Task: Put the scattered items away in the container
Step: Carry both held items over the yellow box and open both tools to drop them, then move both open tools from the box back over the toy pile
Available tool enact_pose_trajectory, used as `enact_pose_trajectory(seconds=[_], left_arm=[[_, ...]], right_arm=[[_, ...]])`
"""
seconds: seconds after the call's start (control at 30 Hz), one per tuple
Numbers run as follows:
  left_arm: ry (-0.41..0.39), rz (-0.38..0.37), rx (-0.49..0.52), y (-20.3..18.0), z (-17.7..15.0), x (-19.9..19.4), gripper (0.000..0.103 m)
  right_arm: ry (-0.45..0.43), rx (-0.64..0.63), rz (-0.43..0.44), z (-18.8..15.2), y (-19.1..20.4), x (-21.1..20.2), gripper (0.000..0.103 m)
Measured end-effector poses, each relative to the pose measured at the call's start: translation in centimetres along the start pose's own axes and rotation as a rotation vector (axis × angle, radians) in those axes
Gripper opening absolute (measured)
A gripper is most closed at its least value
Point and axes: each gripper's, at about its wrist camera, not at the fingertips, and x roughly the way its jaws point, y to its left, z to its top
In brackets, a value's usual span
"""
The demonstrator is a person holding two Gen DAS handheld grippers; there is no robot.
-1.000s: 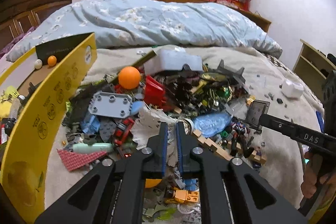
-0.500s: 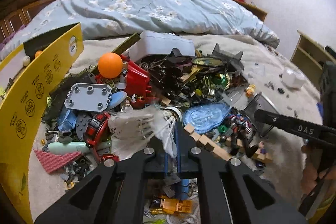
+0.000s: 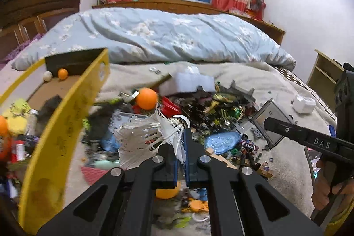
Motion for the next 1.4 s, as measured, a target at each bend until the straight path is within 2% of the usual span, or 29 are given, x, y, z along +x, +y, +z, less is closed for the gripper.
enact_pose_trajectory(seconds=[0.3,0.57,0.73,1.03,1.17,1.2,1.27,1.3,1.33,1.4], left_arm=[[-0.037,0.159,-0.043,4.9,0.7,-4.9,0.003],[-0.078,0.322,-0.130,12.4,0.4,-7.3,0.003],[-0.119,0.462,-0.149,16.4,0.0,-8.5,0.003],[-0.120,0.555,-0.238,23.5,-1.1,-8.8,0.003],[-0.108,0.518,-0.279,25.6,-1.2,-8.5,0.005],[-0.102,0.512,-0.276,25.8,-1.2,-8.4,0.009],[-0.088,0.507,-0.264,26.0,-1.3,-8.1,0.026],[-0.086,0.509,-0.260,25.9,-1.4,-8.0,0.045],[-0.090,0.513,-0.257,25.7,-1.6,-8.0,0.060],[-0.108,0.513,-0.250,25.5,-1.7,-8.1,0.067]], right_arm=[[0.069,-0.093,0.139,0.4,6.8,3.0,0.008],[0.134,-0.179,0.247,1.2,14.6,7.0,0.008],[0.176,-0.255,0.307,1.6,20.5,10.7,0.008],[0.253,-0.307,0.329,1.9,28.7,18.5,0.008],[0.268,-0.343,0.305,1.9,30.8,20.5,0.008],[0.266,-0.347,0.296,1.9,31.1,20.8,0.010],[0.255,-0.353,0.271,2.1,31.4,20.9,0.019],[0.250,-0.357,0.259,2.1,31.6,20.9,0.027],[0.251,-0.357,0.250,2.1,31.6,21.0,0.031],[0.266,-0.351,0.243,2.2,31.5,21.0,0.031]])
